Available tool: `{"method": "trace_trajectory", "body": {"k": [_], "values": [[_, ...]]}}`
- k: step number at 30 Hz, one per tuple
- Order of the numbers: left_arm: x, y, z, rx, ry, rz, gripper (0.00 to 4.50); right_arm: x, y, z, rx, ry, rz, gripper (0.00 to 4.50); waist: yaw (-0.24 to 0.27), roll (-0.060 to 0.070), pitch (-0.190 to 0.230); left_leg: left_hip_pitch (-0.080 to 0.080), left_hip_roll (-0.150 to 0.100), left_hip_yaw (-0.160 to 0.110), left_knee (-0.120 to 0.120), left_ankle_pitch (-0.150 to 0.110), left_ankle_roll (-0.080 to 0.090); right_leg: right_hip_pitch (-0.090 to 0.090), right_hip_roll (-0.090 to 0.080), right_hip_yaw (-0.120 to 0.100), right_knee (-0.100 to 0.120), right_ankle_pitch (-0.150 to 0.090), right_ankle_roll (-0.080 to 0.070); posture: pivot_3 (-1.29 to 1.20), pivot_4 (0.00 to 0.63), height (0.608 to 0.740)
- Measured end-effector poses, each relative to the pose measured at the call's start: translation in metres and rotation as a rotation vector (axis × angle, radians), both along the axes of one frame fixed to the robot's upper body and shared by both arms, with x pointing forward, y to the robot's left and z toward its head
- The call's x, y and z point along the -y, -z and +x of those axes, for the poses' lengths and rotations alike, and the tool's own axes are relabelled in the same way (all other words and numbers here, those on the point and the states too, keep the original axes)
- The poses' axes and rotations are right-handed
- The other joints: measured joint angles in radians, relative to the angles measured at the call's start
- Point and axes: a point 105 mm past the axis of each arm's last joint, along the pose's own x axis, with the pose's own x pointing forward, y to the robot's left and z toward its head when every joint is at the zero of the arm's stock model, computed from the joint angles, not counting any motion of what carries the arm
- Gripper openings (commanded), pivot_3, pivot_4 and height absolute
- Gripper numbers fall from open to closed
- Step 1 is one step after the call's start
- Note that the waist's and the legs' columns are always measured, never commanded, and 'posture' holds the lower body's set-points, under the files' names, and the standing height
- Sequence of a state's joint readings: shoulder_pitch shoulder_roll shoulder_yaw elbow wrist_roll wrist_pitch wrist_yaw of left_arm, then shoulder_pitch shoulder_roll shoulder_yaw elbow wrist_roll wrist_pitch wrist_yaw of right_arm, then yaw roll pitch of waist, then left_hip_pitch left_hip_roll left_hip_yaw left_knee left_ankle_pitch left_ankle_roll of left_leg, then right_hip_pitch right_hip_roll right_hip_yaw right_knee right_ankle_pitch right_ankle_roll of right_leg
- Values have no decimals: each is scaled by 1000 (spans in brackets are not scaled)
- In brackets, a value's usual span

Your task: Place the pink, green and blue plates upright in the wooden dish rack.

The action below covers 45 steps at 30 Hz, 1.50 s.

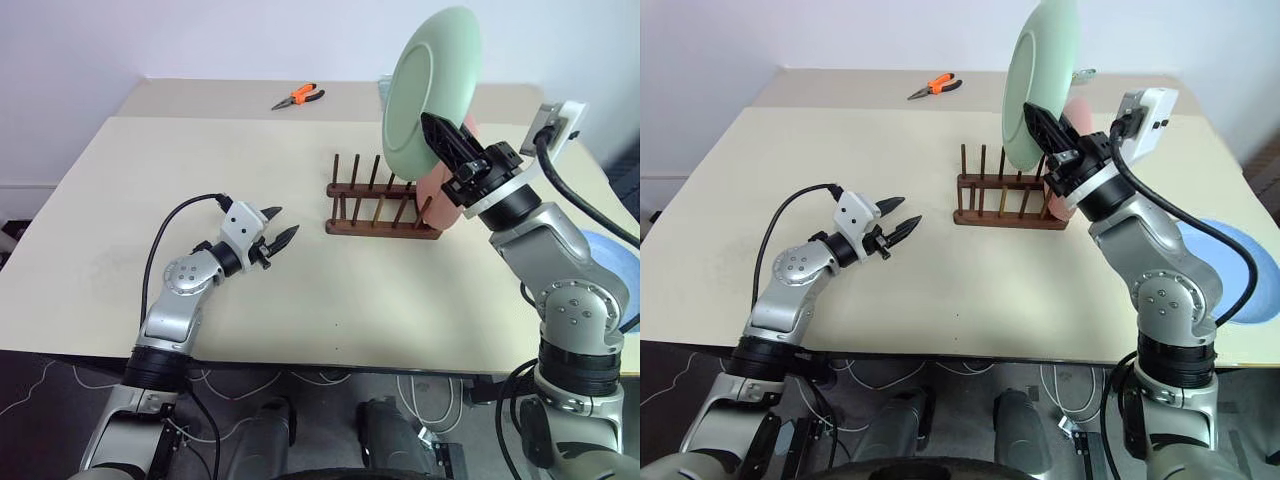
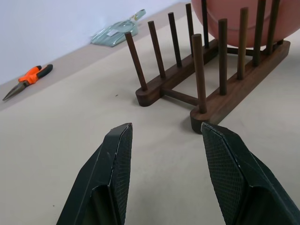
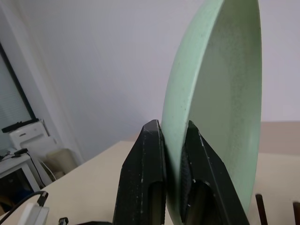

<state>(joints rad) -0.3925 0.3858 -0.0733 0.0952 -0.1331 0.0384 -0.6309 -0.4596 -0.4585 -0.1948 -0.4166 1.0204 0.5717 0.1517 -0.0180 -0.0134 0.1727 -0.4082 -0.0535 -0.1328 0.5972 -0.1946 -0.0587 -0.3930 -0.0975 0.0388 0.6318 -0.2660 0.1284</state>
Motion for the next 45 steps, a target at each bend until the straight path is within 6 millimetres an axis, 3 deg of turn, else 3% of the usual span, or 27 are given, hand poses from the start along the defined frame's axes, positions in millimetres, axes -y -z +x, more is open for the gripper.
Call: {"method": "trace_trajectory", "body": {"k": [3,5,7,12,13,16,18,19,22,25,26,28,30,33,34,39,42,45], "values": [[1,0,0,-3,3,-2,2384,-1,30,10,-102,28,-64,53,1,0,0,0,0,0,0,0,0,0,0,0,0,0,0,0,150,740],[1,0,0,-5,7,-3,2384,0,51,18,-173,52,-114,830,1,0,0,0,0,1,0,0,0,0,0,0,0,0,0,0,150,740],[4,1,-1,-6,15,-5,2384,5,60,25,-203,91,-141,1661,0,0,0,0,0,1,0,0,0,0,0,1,0,0,0,0,150,740],[11,1,-3,-12,39,-10,2384,4,48,31,-149,106,-185,4247,1,0,0,0,0,1,0,0,0,0,0,0,0,0,0,0,150,740],[12,0,-4,-9,41,-10,2384,5,47,31,-140,111,-197,4440,1,0,0,0,0,1,0,0,0,0,0,0,0,0,0,0,150,740],[13,0,-4,-12,43,-12,2384,6,44,31,-79,140,-286,4440,2,0,0,0,0,1,0,0,0,-1,0,1,0,0,0,0,150,740],[14,0,-4,-13,45,-15,2384,11,23,27,21,156,-329,4440,2,1,1,-1,0,1,0,0,0,-1,0,1,0,0,0,0,150,740],[14,0,-4,-13,47,-15,2384,17,1,22,105,176,-328,4440,3,1,1,-1,0,1,0,0,0,-1,0,1,0,0,0,0,150,740],[17,0,-5,-14,55,-18,2384,50,-54,7,285,301,-316,4440,7,1,1,0,0,1,0,0,0,0,0,0,-1,0,0,0,150,740],[19,2,-5,-17,64,-14,2384,101,-65,2,282,472,-336,4440,12,-1,0,0,-1,1,0,0,0,2,0,0,-3,0,0,0,150,740],[20,2,-6,-19,71,-12,2384,128,-52,2,220,559,-399,4440,16,-2,-1,0,-1,1,0,0,0,2,0,0,-3,0,0,0,150,740],[21,4,-6,-25,79,-4,2384,161,-17,4,79,656,-497,4440,14,-1,-1,0,-1,2,0,0,0,1,-1,1,-2,0,0,0,150,740],[25,6,-7,-30,99,5,2384,190,46,-1,-153,701,-715,4440,9,0,-1,0,-1,3,0,0,0,1,-1,1,-1,0,0,0,150,740],[28,10,-6,-41,111,17,2384,196,115,-18,-368,607,-921,4440,-3,1,-1,1,1,5,0,0,0,0,0,2,0,0,0,0,150,740],[29,11,-6,-43,115,19,2384,194,128,-22,-406,578,-941,4440,-8,2,0,2,1,6,0,0,0,0,0,3,0,0,0,0,150,740],[33,5,-4,-18,138,27,2384,193,158,-33,-513,583,-997,4440,-14,3,0,2,1,6,2,0,0,2,0,3,-1,0,0,0,150,740],[34,5,-4,-18,141,28,2384,204,171,-37,-587,629,-996,3596,-4,2,0,1,1,6,2,0,0,2,0,4,-1,0,0,0,150,740],[34,5,-5,-20,146,32,2384,205,175,-37,-600,639,-995,2078,5,2,0,1,0,6,2,0,0,2,0,4,-2,0,0,0,150,740]]}}
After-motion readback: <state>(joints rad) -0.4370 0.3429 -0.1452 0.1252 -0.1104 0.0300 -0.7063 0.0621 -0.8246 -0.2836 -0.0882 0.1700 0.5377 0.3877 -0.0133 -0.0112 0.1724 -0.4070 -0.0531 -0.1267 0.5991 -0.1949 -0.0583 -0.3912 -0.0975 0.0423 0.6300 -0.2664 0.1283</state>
